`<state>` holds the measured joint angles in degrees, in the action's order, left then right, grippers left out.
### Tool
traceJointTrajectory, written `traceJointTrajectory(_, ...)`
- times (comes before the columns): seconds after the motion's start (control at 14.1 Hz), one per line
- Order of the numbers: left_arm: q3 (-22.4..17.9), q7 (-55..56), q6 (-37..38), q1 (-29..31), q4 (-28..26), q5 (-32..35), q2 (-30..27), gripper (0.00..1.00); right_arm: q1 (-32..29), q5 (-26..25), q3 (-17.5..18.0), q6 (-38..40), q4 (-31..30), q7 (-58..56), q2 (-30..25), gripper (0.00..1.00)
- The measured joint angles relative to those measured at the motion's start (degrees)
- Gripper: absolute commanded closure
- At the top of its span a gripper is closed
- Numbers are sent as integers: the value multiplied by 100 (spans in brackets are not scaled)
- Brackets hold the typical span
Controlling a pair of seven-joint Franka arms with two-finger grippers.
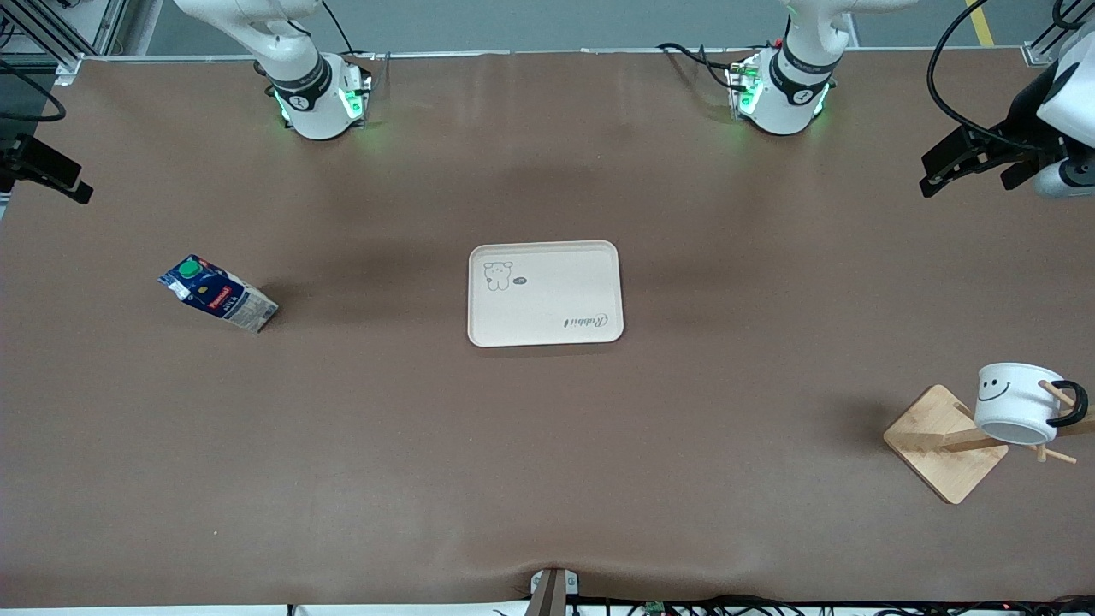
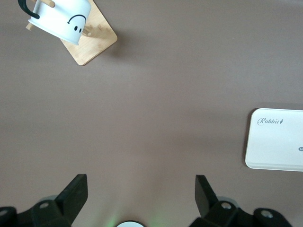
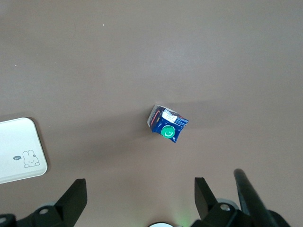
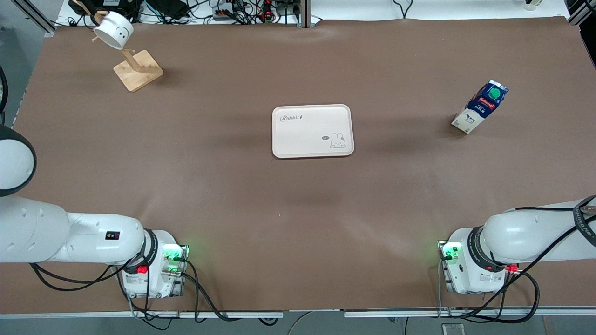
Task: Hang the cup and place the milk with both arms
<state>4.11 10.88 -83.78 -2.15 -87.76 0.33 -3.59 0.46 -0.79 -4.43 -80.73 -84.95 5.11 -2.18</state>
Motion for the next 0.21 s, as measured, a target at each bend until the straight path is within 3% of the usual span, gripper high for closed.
traceJointTrajectory(0.21, -8, 0, 0, 6, 0, 0, 0, 0, -4, -1, -9, 0, 0, 2, 15, 0)
